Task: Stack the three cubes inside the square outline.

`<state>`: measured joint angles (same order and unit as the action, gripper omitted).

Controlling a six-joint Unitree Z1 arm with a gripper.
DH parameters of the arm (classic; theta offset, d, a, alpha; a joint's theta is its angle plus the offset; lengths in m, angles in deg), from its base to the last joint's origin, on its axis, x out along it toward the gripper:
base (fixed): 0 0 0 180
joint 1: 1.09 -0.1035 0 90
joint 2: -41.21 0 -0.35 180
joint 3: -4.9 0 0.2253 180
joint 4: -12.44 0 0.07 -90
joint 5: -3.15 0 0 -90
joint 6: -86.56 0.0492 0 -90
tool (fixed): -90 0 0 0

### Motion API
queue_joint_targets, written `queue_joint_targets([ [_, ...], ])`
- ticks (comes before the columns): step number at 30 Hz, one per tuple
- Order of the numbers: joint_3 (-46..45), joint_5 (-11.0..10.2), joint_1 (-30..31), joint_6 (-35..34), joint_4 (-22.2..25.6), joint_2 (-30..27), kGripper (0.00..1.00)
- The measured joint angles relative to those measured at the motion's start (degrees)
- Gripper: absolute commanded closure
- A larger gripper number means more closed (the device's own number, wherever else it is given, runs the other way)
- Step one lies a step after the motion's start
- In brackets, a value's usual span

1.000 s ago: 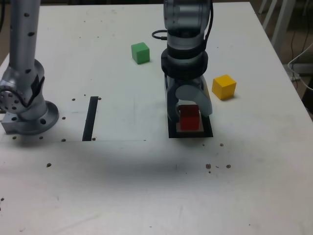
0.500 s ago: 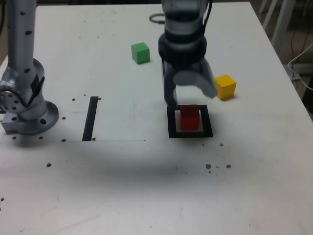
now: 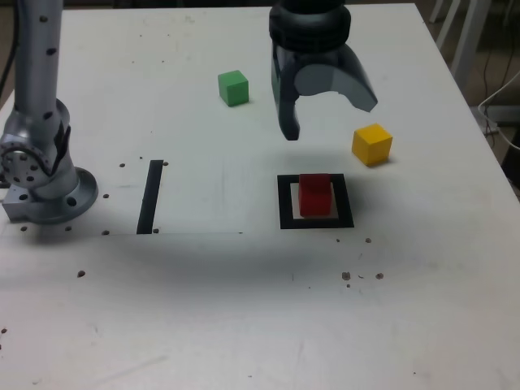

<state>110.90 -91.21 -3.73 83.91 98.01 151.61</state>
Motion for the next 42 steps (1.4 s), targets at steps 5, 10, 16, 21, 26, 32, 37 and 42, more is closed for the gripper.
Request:
queue_joint_targets([
  [5,3.8,0.6,-1.6,-0.1,-0.2,2.3,0.01],
  [10,8.0,1.5,-2.7,-1.0,-1.2,5.9,0.01],
  [16,10.9,1.7,-3.3,-2.5,-2.0,10.5,0.02],
  [21,11.4,1.7,-4.0,-3.7,-1.7,13.5,0.02],
  [26,11.8,1.9,-4.2,-4.3,-1.7,15.1,0.03],
  [32,13.1,2.7,-4.2,-4.4,-1.7,16.8,0.04],
  [37,14.4,2.6,-4.8,-4.4,-2.3,18.6,0.04],
  [42,14.9,1.3,-5.4,-4.4,-3.1,19.5,0.06],
])
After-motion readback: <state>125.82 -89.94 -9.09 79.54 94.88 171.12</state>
